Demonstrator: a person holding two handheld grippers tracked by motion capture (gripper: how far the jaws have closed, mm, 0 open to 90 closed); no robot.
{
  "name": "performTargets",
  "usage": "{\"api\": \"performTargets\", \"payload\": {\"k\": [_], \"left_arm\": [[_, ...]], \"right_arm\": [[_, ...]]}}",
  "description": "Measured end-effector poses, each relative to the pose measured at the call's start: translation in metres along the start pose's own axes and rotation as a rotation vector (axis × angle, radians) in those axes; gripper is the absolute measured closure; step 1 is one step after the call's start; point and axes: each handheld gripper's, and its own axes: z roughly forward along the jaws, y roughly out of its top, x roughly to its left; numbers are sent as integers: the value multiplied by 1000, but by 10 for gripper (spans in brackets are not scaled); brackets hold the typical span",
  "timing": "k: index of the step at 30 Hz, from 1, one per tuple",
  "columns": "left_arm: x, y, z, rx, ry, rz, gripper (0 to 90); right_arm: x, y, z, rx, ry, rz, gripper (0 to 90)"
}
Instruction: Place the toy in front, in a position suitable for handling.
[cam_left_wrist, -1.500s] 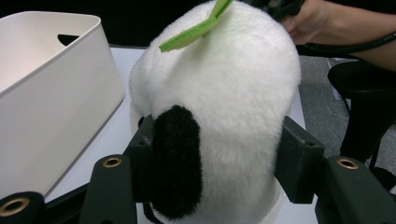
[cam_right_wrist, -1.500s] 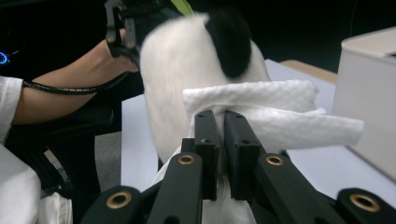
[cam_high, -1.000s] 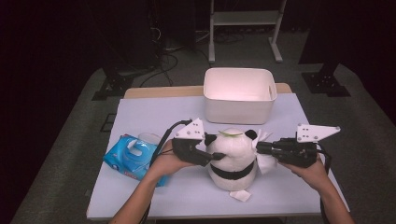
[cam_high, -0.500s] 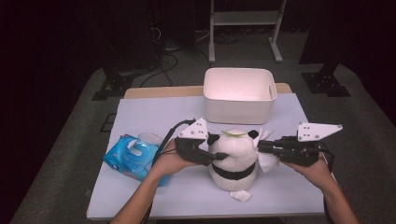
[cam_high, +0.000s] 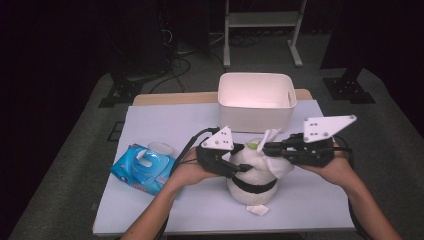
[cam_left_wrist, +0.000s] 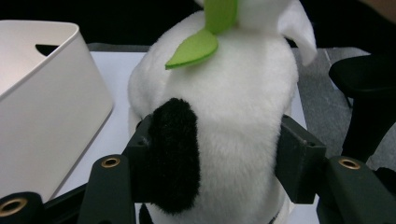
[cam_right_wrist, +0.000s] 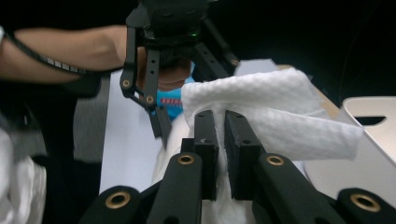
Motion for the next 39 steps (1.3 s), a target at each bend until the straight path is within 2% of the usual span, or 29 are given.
{"api": "performTargets", "payload": {"k": [2, 5, 10, 13, 17, 20, 23, 26, 28, 30, 32, 36, 37, 38, 39], "left_arm": [[-1, 1, 0, 14, 14, 2, 414], [1, -4, -2, -4, 10, -17, 414], [4, -8, -4, -18, 5, -31, 414], [3, -5, -1, -15, 1, -26, 399], [5, -5, 0, -23, -3, -44, 299], [6, -8, 0, -44, -4, -75, 223], [9, -15, 3, -22, -22, -105, 179], [10, -18, 5, -32, -43, -109, 194], [8, -17, 5, -35, -32, -86, 322], [7, -15, 5, -26, -29, -71, 384], [8, -13, 3, -10, -24, -67, 406], [8, -14, 3, -17, -23, -76, 408], [8, -14, 4, -20, -26, -76, 408], [6, -13, 5, -21, -29, -60, 409], [4, -11, 6, -14, -23, -50, 409]], "right_arm": [[1, 10, 9, 67, 7, -40, 834], [-4, 12, 8, 109, 9, -37, 834], [-15, -3, -10, 125, -42, 21, 834], [-16, -10, -12, 136, -46, 37, 834], [-16, -12, -12, 149, -48, 36, 834], [-16, -17, -13, 140, -47, 49, 834], [-16, -23, -16, 131, -49, 66, 834], [-16, -25, -18, 126, -52, 71, 834], [-13, -24, -20, 120, -54, 67, 833], [-11, -18, -19, 127, -59, 43, 833], [-9, -9, -16, 149, -65, 15, 833], [-11, -2, -12, 154, -56, 0, 833], [-12, 2, -10, 144, -52, -4, 833], [-12, 8, -7, 111, -28, 3, 833], [-11, 10, -5, 110, -26, -7, 833]]}}
